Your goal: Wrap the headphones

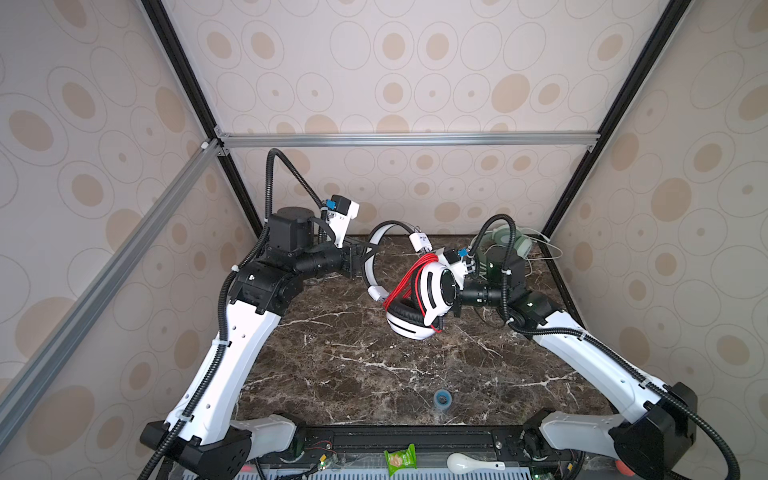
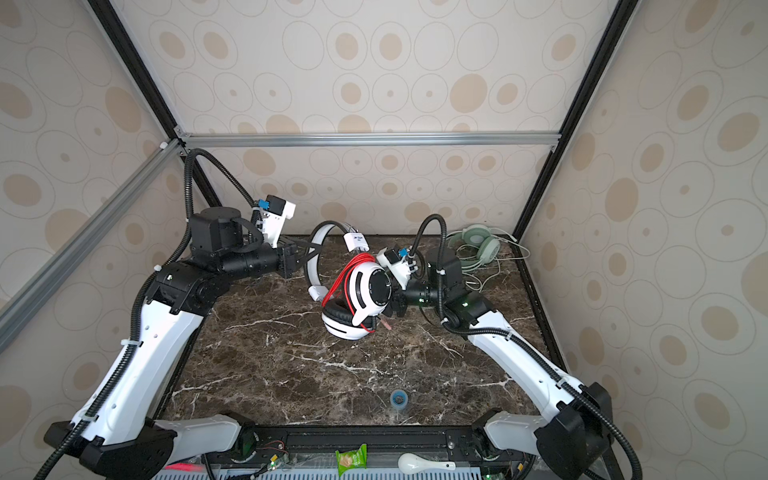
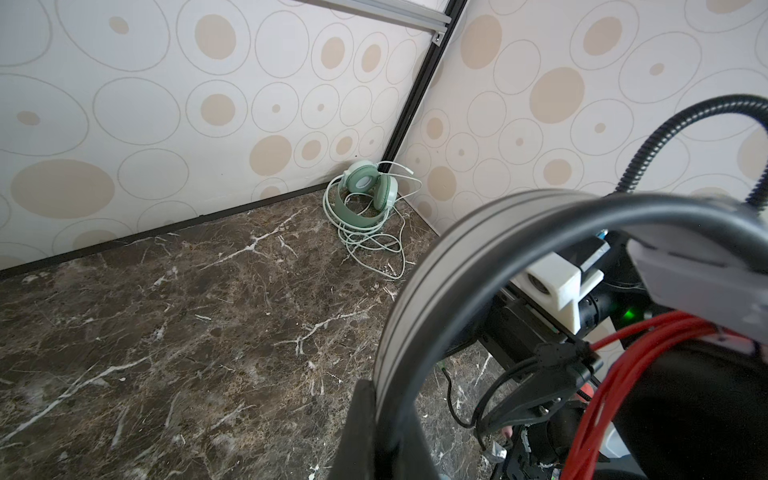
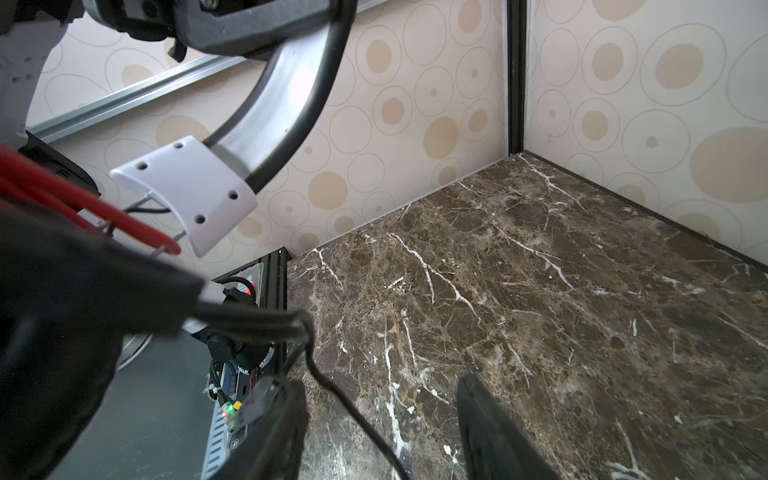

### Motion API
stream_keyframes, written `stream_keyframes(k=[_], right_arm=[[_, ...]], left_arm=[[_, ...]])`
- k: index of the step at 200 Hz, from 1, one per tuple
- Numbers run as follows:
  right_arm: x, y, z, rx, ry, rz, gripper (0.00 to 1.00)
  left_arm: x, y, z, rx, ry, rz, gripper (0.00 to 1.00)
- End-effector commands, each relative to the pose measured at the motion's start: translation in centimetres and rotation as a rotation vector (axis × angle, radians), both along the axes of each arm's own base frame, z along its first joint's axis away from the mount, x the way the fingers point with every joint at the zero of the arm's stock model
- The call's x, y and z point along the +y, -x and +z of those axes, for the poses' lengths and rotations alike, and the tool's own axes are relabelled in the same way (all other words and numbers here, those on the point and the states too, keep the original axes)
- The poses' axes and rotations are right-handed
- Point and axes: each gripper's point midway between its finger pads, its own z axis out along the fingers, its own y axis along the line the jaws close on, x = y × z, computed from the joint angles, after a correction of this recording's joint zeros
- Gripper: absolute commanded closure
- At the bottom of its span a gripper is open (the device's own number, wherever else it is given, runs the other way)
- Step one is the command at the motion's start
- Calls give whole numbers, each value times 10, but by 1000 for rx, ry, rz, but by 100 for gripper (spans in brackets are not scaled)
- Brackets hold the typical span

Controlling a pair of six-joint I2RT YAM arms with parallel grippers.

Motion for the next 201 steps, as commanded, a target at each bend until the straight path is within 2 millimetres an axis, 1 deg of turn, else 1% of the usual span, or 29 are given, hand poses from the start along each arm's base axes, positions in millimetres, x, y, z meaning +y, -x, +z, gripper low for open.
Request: stream_keyframes(k=[1,38,112,139,170,201], right_arm=[[-7,14,14,-34,5,28,41],[-10,27,11,-15,33,69,41],[-11,36,18,-31,34,104,41],[-16,37,20,-52,58,84,41],[-28,32,23,-89,76,-18,41],[-27,40,21,-59,70,17,41]], left_arm=[[0,15,29,-47,73,-31,100],[-1,18,30,-47,79,-47,100],[-5,15,32,-38,85,-62,100],[-5,16,31,-36,84,-67,100],[-6,18,31,-36,85,-75,100],[-7,19,26,-28,81,-84,100]])
